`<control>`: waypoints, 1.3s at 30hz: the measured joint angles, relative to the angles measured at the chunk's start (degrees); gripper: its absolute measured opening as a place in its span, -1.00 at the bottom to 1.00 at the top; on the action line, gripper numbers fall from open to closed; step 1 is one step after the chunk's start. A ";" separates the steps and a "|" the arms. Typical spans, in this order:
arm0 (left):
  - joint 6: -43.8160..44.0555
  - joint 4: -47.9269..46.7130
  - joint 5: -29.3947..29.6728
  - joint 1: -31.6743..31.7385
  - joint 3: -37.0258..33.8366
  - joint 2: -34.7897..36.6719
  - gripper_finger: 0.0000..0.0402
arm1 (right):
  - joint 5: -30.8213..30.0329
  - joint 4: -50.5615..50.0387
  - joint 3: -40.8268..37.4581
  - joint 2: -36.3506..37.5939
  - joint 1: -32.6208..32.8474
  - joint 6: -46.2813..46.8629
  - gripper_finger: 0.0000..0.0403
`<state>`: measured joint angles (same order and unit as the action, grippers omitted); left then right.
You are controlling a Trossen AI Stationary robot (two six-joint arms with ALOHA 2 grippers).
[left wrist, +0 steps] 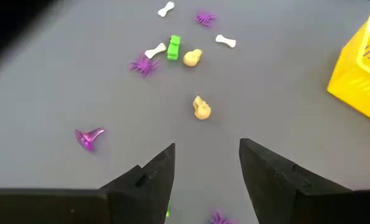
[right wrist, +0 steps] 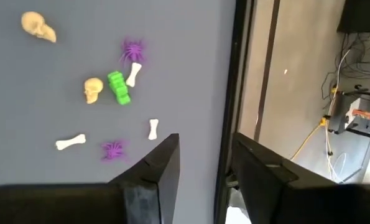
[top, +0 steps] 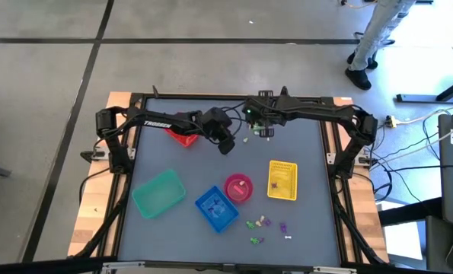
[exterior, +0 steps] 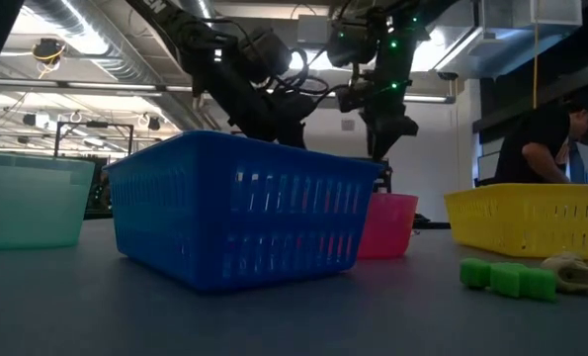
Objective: Sort Halloween decoration
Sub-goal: Put the green skeleton toy into the red bin
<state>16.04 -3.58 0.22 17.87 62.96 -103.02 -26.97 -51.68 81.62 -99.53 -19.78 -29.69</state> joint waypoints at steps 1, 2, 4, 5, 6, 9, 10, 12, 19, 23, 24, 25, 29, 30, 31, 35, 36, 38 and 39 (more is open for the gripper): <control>-0.51 0.16 -0.75 0.00 0.04 0.03 -0.18 | 0.45 0.33 0.45 0.00 -0.41 -0.71 -0.29; -1.34 0.31 -1.69 0.00 0.04 0.06 -0.18 | 0.94 0.66 1.08 0.00 -0.79 -0.91 -0.29; -2.80 1.24 -3.07 -0.48 0.08 0.06 -0.18 | 1.09 1.09 2.42 0.00 -2.02 -0.92 -0.29; -2.89 2.00 -3.40 -0.72 0.08 0.06 -0.18 | 1.07 1.06 2.81 0.00 -2.77 -0.90 -0.29; -2.87 3.13 -3.58 -0.97 0.10 0.08 -0.18 | 1.08 1.13 3.02 0.00 -3.63 -0.90 -0.29; -2.86 5.91 -3.62 -1.75 0.10 0.08 -0.18 | 1.06 0.23 3.13 0.00 -6.51 -0.77 -0.29; -2.87 6.63 -3.64 -1.82 0.11 0.09 -0.18 | 1.06 -0.49 3.13 0.00 -7.50 -0.77 -0.29; -2.72 7.57 -3.66 -1.79 0.23 0.08 -0.18 | 1.06 -1.35 3.13 -0.01 -9.43 -0.73 -0.29; -3.13 10.63 -5.15 -1.77 0.26 0.13 -0.18 | 13.47 2.29 3.11 -0.15 -12.41 -8.43 -0.29; -2.81 16.42 -7.21 -1.85 0.06 0.13 -0.18 | 23.09 8.52 3.11 -0.14 -11.13 -11.31 -0.29; -2.66 17.64 -7.32 -1.88 0.04 0.10 -0.18 | 24.43 10.30 3.11 -0.13 -10.67 -11.33 -0.29; -2.56 18.66 -7.38 -1.90 0.01 0.10 -0.18 | 25.43 11.98 3.11 -0.11 -10.16 -11.32 -0.29; -2.50 21.22 -9.02 -2.15 0.00 0.09 -0.18 | 26.18 19.29 3.12 -0.25 -8.49 -11.33 -0.29; -2.50 21.58 -9.58 -2.36 0.00 0.08 -0.18 | 25.62 21.33 3.13 -0.40 -8.14 -11.31 -0.29; -2.52 21.67 -10.24 -2.59 0.00 0.10 -0.18 | 24.94 22.90 3.13 -0.52 -8.04 -11.33 -0.29; -2.46 20.75 -13.99 -3.93 -0.08 -0.14 -0.18 | 20.67 27.91 3.36 -1.31 -8.16 -11.42 -0.29; -2.48 20.49 -15.05 -4.25 -0.09 -0.14 -0.18 | 19.84 27.91 3.33 -1.31 -8.49 -11.49 -0.29; -2.50 20.50 -17.53 -4.88 -0.09 -0.09 -0.18 | 18.78 28.05 3.32 -1.40 -8.93 -11.50 -0.29; -2.50 20.29 -18.50 -5.15 -0.09 -0.09 -0.18 | 18.49 27.65 3.27 -1.40 -9.00 -11.49 -0.29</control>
<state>13.54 16.70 -18.29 12.72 62.87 -103.11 -8.48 -24.02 84.88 -100.92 -28.77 -41.17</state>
